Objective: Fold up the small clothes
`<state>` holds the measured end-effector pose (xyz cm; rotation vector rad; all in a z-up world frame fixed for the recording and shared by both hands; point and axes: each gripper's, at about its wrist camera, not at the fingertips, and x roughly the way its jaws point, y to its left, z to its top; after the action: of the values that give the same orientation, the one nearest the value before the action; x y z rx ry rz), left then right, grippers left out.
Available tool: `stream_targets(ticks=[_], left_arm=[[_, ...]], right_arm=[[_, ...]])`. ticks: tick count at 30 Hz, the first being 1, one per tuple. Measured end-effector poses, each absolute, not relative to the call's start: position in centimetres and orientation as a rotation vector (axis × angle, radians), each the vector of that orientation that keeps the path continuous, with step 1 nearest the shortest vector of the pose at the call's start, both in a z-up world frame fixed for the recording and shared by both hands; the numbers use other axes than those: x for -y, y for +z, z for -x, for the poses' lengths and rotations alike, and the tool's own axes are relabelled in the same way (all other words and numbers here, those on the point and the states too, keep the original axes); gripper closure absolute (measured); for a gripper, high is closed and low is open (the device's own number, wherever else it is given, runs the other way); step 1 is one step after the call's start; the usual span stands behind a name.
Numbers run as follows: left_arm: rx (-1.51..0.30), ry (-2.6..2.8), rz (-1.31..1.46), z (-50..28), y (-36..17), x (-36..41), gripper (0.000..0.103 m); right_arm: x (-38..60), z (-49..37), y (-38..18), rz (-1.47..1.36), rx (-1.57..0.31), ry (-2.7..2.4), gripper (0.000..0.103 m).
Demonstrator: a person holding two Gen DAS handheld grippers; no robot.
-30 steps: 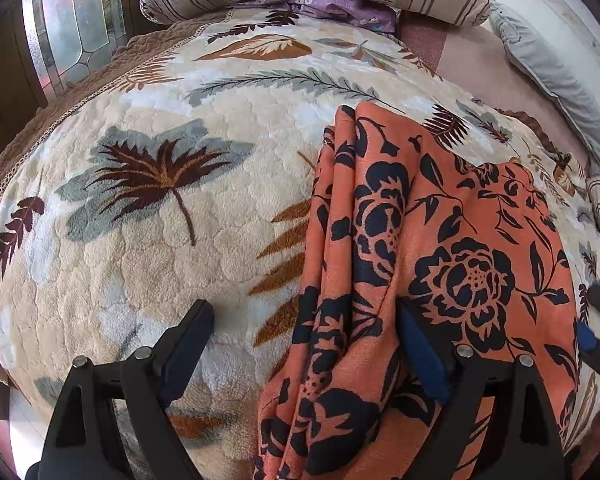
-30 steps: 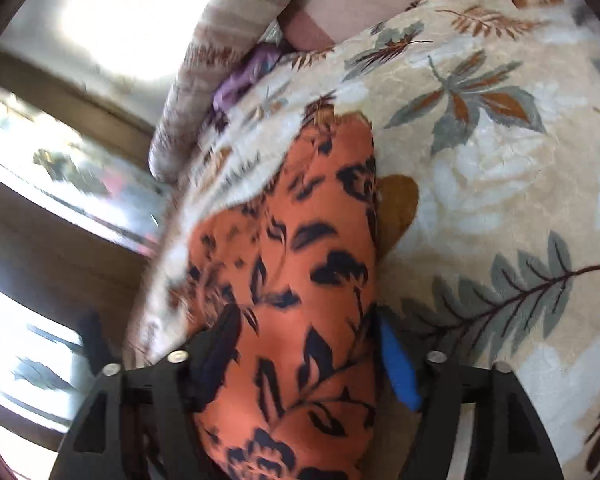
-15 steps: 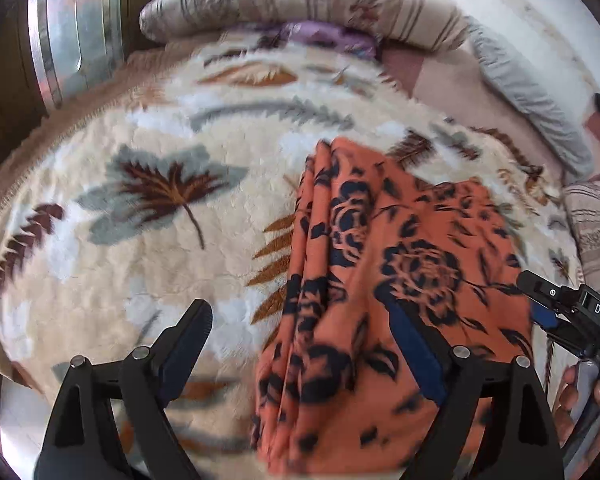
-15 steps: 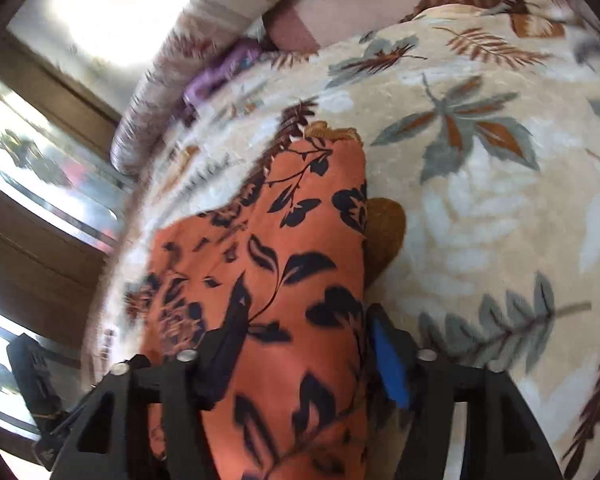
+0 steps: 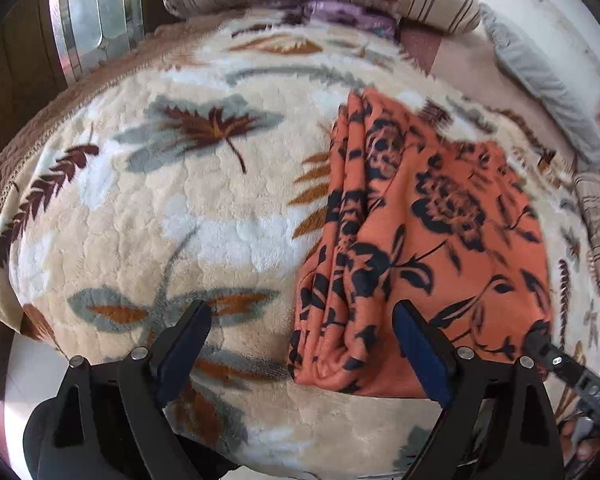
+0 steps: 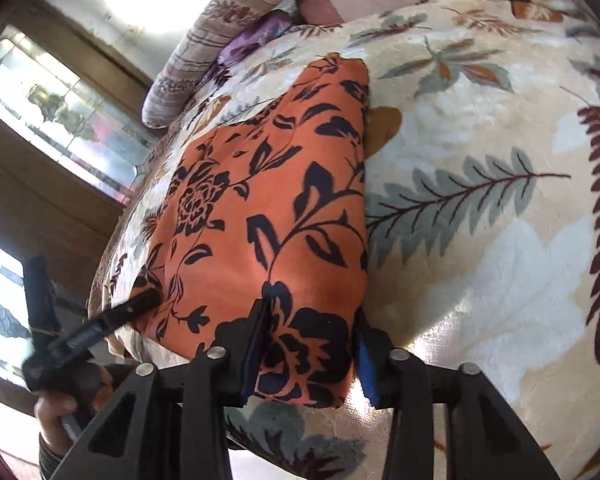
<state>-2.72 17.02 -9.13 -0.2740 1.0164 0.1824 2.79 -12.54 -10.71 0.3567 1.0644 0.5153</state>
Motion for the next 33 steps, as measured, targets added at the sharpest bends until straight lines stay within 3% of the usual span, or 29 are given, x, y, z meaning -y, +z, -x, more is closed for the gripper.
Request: stream_targets(ticks=[3, 10, 12, 14, 18, 19, 20, 21, 23, 33], left_arm=[[-1.09, 0.203, 0.227, 2.7, -11.4, -17.1, 0.011], [-0.992, 0.135, 0.365, 3.2, -7.1, -18.9, 0.014], [-0.964, 0.115, 0.362, 1.7, -5.5, -19.0, 0.014], [-0.959, 0.095, 0.354, -1.1, -5.1, -19.1, 0.014], [-1.031, 0.046, 0.442, -7.7, -6.8, -19.8, 0.014], [-1.064, 0.09, 0.437, -8.7, -7.9, -19.9, 0.016], [-1.101, 0.15, 0.417, -9.7, -9.4, -20.1, 0.025], [-1.133, 0.163, 0.436, -10.4, -10.9, -20.7, 0.024], [-1.101, 0.149, 0.518, -9.9, -11.4, -21.8, 0.024], [-1.008, 0.145, 0.394, -0.3, -6.9, -18.9, 0.024]], right_arm=[[13.4, -2.6, -11.7, -0.392, -1.084, 0.517, 0.043], [15.8, -2.3, -6.5, -0.415, -0.927, 0.459, 0.041], [14.9, -3.3, -5.0, -0.416, -0.905, 0.497, 0.035], [13.4, -4.5, -4.3, -0.414, -0.905, 0.555, 0.035], [10.2, -6.8, -5.6, -0.462, -0.955, 0.619, 0.035], [9.8, -6.9, -6.4, -0.466, -0.974, 0.622, 0.035], [9.1, -7.1, -7.4, -0.462, -0.999, 0.623, 0.035], [8.7, -7.0, -8.2, -0.457, -1.021, 0.623, 0.035], [8.7, -6.6, -9.0, -0.452, -1.004, 0.636, 0.035], [9.6, -5.3, -7.8, -0.499, -0.993, 0.639, 0.035]])
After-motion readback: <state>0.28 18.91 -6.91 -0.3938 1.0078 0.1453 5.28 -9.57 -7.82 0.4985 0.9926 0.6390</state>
